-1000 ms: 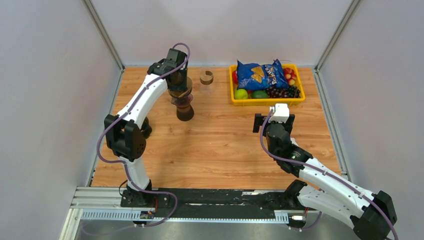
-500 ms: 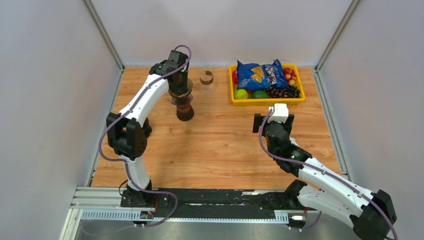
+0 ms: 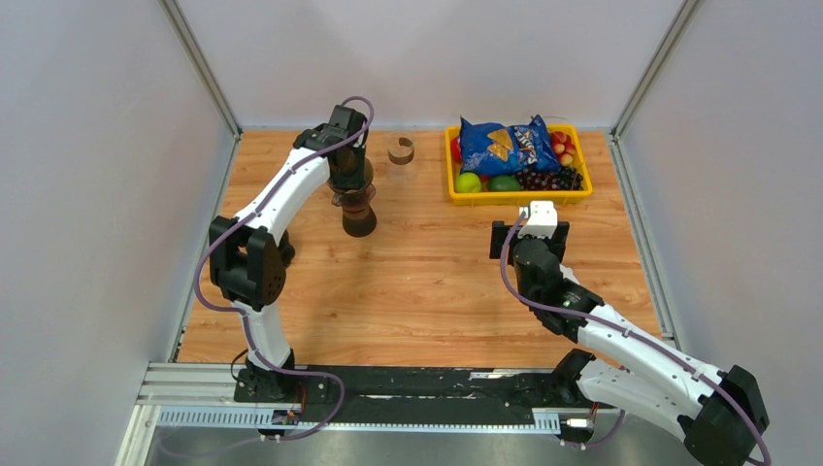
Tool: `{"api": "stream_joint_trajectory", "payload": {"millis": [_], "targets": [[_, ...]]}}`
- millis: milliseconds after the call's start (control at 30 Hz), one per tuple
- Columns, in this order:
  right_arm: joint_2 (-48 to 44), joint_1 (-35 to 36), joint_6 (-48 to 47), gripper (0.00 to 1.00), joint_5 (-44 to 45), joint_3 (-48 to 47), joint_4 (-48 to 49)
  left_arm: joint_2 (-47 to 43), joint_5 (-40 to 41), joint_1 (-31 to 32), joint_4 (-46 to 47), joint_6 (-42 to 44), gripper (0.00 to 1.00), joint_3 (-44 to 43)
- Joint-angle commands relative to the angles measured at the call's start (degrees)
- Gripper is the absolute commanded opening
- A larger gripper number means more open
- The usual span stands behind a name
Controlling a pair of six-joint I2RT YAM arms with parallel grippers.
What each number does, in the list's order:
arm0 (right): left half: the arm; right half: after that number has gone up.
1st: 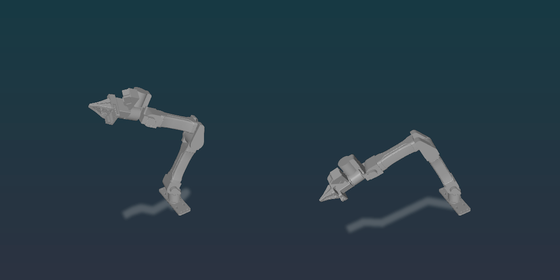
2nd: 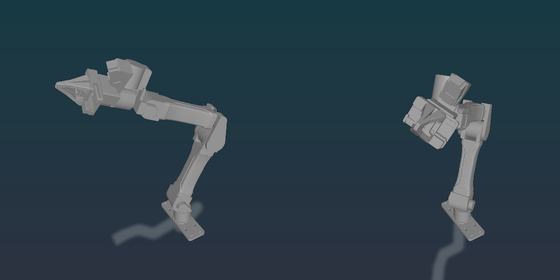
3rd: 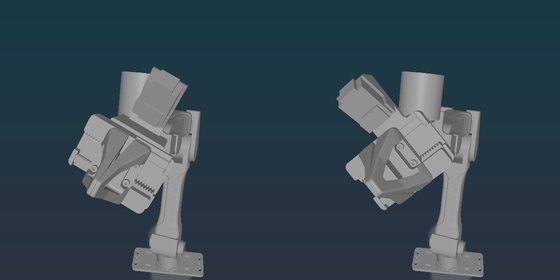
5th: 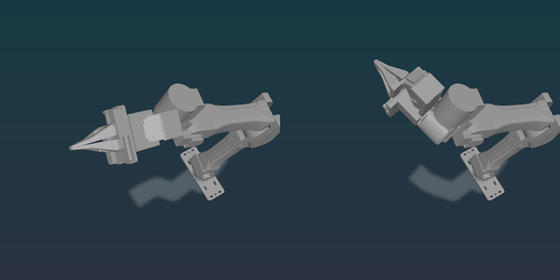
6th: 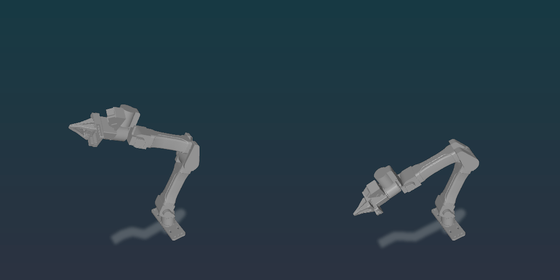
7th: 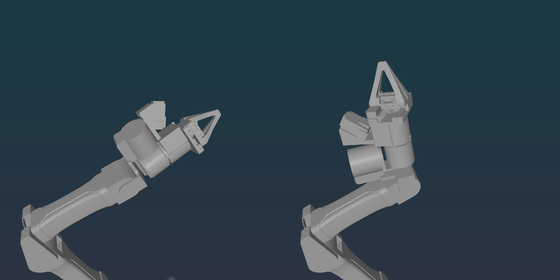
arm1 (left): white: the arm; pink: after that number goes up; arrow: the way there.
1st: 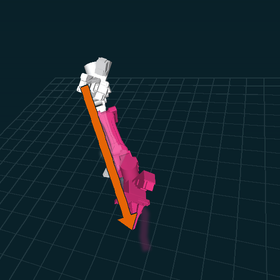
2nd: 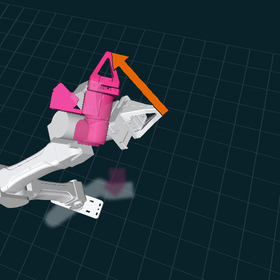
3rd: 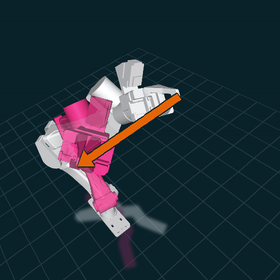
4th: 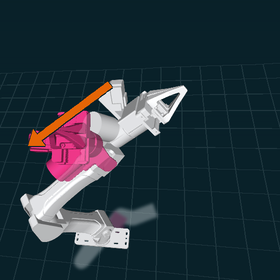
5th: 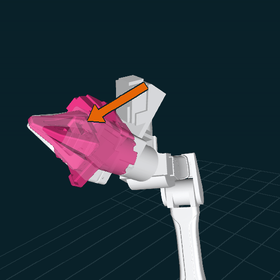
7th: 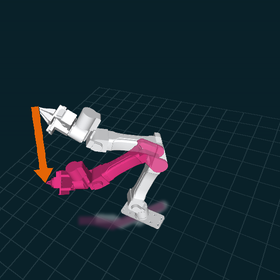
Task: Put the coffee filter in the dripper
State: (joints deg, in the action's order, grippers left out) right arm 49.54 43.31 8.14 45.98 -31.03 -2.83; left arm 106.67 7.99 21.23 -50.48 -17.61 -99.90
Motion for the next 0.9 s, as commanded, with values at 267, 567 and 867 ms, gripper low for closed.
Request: {"api": "stream_joint_trajectory", "payload": {"millis": [267,567,867], "targets": [[-0.1,-0.2,-1.2,1.0,0.4,-1.6,0.5,0.9,0.0,-0.2,-0.4,-0.3,0.31,1.3],[0.0,-0.3,-1.2,1.0,0.4,-1.6,0.5,1.5,1.9,-0.2,-2.6,-0.4,0.32,-2.5],[0.6,-0.2,-1.4,1.0,0.7,-1.7,0.4,1.4,2.2,-0.2,-4.4,-0.3,0.33,-6.7]]}}
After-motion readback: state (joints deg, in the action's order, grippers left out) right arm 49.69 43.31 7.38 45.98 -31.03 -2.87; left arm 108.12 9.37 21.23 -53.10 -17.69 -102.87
